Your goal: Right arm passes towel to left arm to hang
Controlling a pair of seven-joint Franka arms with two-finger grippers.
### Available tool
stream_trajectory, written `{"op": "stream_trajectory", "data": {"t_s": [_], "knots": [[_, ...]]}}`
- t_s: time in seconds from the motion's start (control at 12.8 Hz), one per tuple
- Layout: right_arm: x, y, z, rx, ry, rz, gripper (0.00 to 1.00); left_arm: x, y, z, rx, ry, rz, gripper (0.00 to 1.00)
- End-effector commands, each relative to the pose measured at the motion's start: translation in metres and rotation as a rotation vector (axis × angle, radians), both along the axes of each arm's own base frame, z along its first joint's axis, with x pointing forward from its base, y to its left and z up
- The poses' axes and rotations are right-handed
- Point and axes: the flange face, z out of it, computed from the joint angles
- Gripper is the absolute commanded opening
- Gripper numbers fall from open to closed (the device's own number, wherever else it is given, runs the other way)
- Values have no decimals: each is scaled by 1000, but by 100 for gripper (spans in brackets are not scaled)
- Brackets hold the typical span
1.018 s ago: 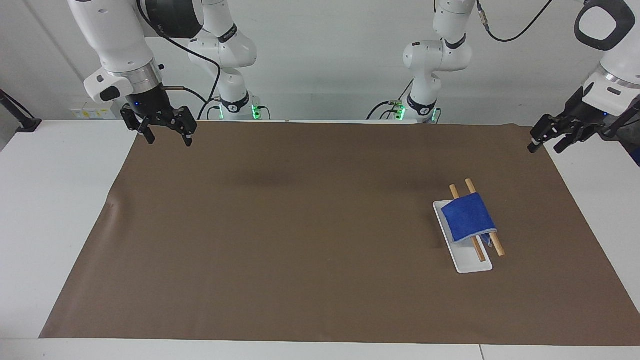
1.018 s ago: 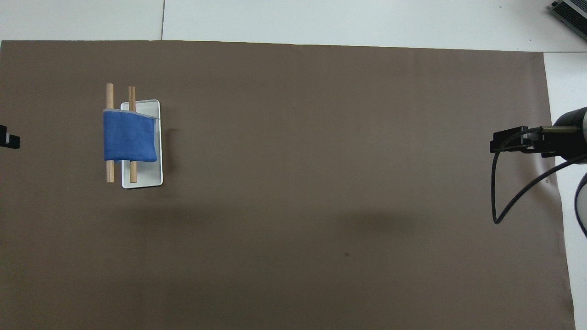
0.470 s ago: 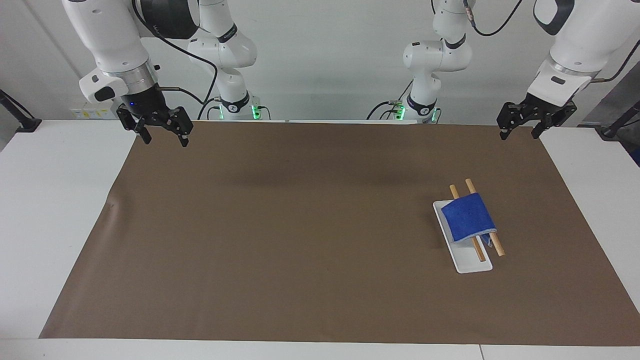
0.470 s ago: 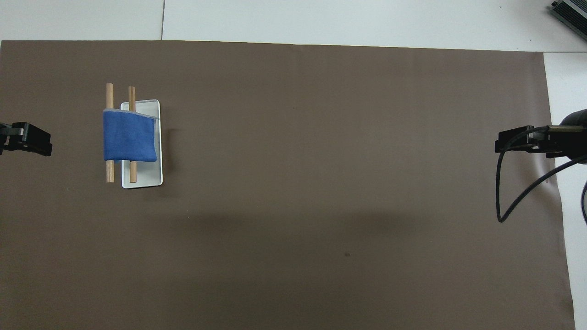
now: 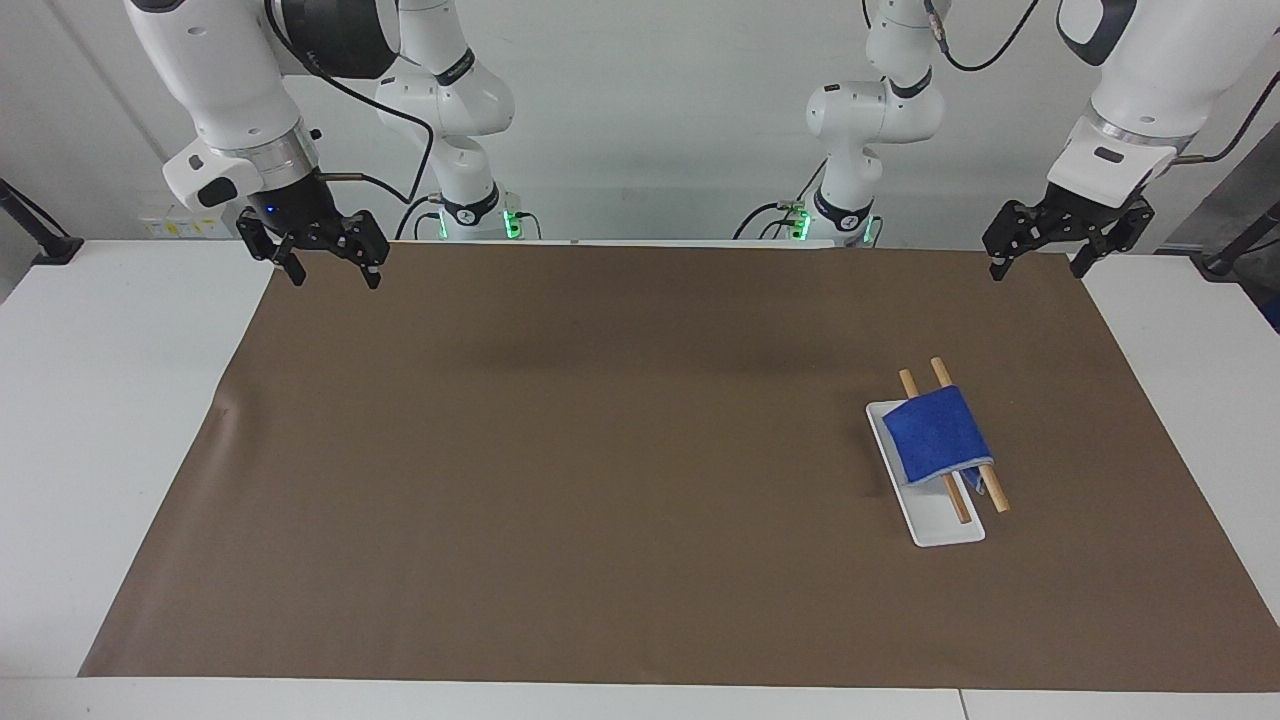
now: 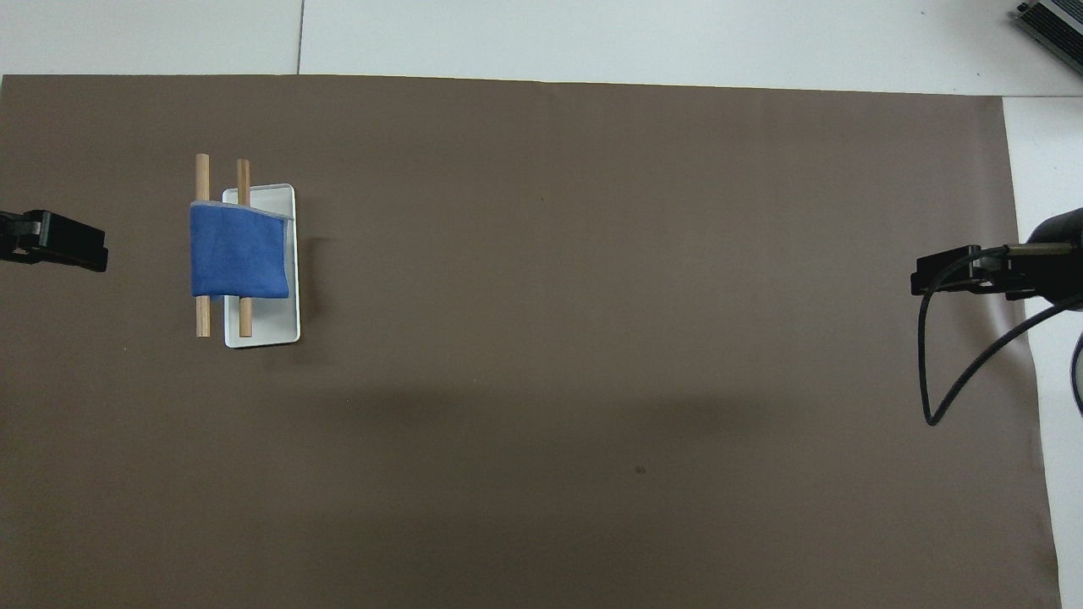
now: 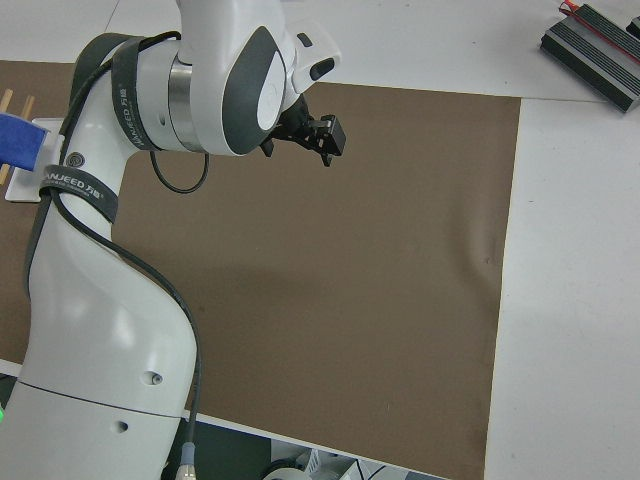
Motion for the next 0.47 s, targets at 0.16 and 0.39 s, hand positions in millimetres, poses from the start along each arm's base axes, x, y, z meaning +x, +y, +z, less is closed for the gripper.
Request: {"op": "stream_trajectory", "data": {"t_s": [0.16,0.39], "knots": [[-6,-4,-1,-29,19,25,100,-2,-3,10,-20,-49,-5,100],[-6,-4,-1,-29,20,23,100,-7,-5,8,-52,-37,5,100]]}}
